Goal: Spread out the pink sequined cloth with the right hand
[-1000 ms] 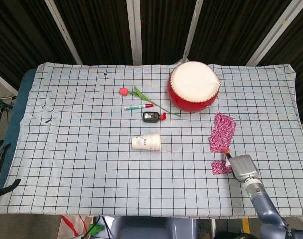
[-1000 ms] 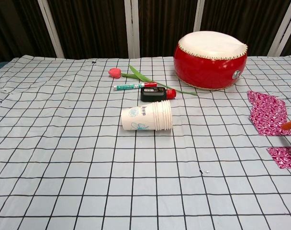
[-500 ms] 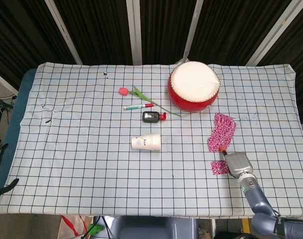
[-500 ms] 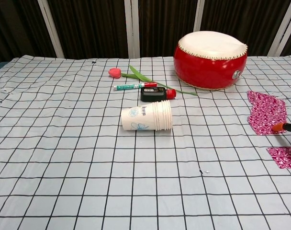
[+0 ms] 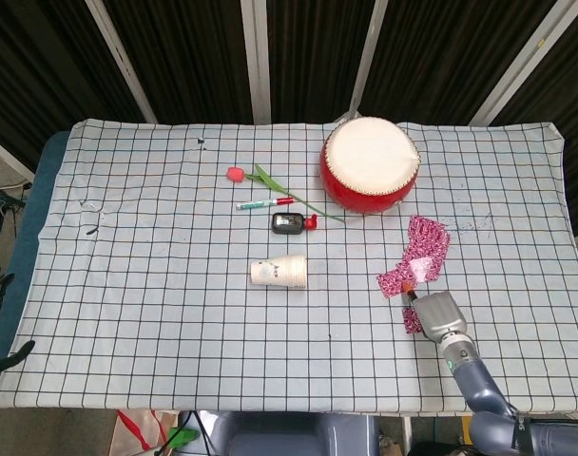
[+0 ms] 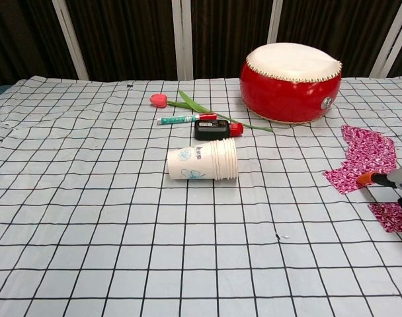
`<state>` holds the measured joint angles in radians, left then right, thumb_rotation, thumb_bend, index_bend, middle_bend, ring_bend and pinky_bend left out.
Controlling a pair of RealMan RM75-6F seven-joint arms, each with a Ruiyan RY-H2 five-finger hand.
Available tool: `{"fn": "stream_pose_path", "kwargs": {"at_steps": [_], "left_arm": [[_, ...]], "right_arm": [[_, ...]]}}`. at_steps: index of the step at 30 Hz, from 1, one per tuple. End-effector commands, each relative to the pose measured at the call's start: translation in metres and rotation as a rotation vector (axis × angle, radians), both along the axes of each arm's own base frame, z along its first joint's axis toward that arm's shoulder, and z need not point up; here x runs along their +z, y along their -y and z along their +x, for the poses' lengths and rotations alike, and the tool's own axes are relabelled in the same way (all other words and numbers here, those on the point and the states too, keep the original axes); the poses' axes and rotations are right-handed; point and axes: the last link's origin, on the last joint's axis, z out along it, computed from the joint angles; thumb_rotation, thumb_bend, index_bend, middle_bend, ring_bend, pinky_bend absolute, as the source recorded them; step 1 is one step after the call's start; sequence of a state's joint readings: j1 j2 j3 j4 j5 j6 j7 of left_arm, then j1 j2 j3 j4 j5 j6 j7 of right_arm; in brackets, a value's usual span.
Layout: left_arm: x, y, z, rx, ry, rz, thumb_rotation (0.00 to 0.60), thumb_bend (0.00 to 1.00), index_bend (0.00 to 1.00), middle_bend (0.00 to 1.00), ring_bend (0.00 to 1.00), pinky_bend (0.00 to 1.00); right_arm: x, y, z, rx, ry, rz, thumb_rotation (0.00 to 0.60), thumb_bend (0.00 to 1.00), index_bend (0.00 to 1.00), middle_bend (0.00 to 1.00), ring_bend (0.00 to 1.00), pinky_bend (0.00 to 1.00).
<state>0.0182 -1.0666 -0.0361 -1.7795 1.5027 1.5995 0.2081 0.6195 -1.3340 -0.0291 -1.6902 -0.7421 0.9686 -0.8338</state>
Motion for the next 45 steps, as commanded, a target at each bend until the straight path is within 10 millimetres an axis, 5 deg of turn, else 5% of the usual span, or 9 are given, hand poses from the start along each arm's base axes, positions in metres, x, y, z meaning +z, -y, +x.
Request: {"fn": "stream_pose_path", "kwargs": {"at_steps": [1, 24, 33, 39, 45], "left_arm": [[0.000, 0.000, 0.000, 0.000, 0.001, 0.001, 0.600, 0.25, 0.11, 0.00, 0.00, 0.02], [0.001, 0.000, -0.001, -0.002, 0.004, 0.001, 0.600, 0.25, 0.11, 0.00, 0.00, 0.02], [0.002, 0.000, -0.001, 0.000, 0.005, 0.007, 0.600, 0.25, 0.11, 0.00, 0.00, 0.02], [0.002, 0.000, -0.001, 0.001, 0.005, 0.003, 0.600, 0.25, 0.11, 0.00, 0.00, 0.02], [0.001, 0.001, 0.000, -0.006, 0.005, -0.003, 0.600, 0.25, 0.11, 0.00, 0.00, 0.02]], "right_arm": [[-0.004, -0.003, 0.005, 0.012, -0.001, 0.009, 0.600, 0.82, 0.09, 0.83, 0.81, 0.50], [-0.013, -0.023, 0.043, 0.101, 0.016, 0.039, 0.600, 0.82, 0.09, 0.83, 0.81, 0.50], [0.010, -0.016, 0.060, 0.129, 0.079, -0.063, 0.600, 0.82, 0.09, 0.82, 0.81, 0.52], [0.061, -0.026, 0.071, 0.118, 0.265, -0.206, 0.600, 0.68, 0.01, 0.45, 0.54, 0.33], [0.105, -0.060, 0.050, 0.091, 0.363, -0.292, 0.600, 0.45, 0.00, 0.17, 0.30, 0.22]]}}
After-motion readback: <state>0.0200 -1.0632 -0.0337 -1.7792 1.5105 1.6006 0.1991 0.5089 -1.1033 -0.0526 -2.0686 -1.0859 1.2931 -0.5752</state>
